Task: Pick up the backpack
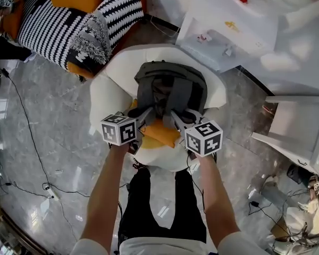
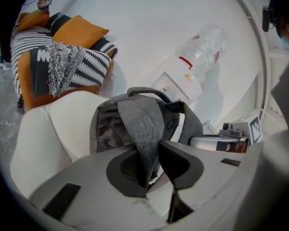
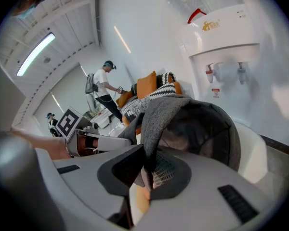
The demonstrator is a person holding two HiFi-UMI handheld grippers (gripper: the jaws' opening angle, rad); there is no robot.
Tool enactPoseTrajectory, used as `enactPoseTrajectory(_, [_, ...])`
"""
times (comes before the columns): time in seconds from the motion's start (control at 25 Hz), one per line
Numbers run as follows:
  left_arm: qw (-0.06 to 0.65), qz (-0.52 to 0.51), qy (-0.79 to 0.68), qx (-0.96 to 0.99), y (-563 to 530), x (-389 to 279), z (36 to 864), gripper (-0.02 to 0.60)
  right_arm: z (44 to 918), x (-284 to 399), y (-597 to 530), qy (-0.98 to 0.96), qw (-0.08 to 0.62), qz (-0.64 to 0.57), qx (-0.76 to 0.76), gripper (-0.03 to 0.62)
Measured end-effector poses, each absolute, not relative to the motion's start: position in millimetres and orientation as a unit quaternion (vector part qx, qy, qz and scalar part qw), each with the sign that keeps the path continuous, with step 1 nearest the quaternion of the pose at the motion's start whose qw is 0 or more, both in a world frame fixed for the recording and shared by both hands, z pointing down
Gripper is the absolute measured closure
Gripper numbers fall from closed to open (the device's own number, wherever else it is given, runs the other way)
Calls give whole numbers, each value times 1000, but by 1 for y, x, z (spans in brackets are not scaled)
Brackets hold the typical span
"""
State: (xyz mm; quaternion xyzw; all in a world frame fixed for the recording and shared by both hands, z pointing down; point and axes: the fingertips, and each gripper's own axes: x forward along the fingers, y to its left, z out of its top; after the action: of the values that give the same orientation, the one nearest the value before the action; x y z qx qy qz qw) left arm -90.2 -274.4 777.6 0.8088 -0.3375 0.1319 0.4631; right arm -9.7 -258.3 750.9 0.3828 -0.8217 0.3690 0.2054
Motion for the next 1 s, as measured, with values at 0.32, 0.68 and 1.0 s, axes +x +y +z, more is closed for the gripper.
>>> enactPoseTrajectory(0.32, [458, 133, -351, 806, -250, -83, 760, 483, 727, 0, -234, -821, 199, 370, 387, 557])
enactPoseTrajectory(0.68, [446, 167, -369, 798, -210, -87, 750, 485, 691, 1, -207, -830, 162, 368, 387, 556])
enactPoseTrajectory(1.0, [442, 191, -379, 790, -172, -83, 739, 485, 665, 12, -176, -836, 167, 355, 383, 556])
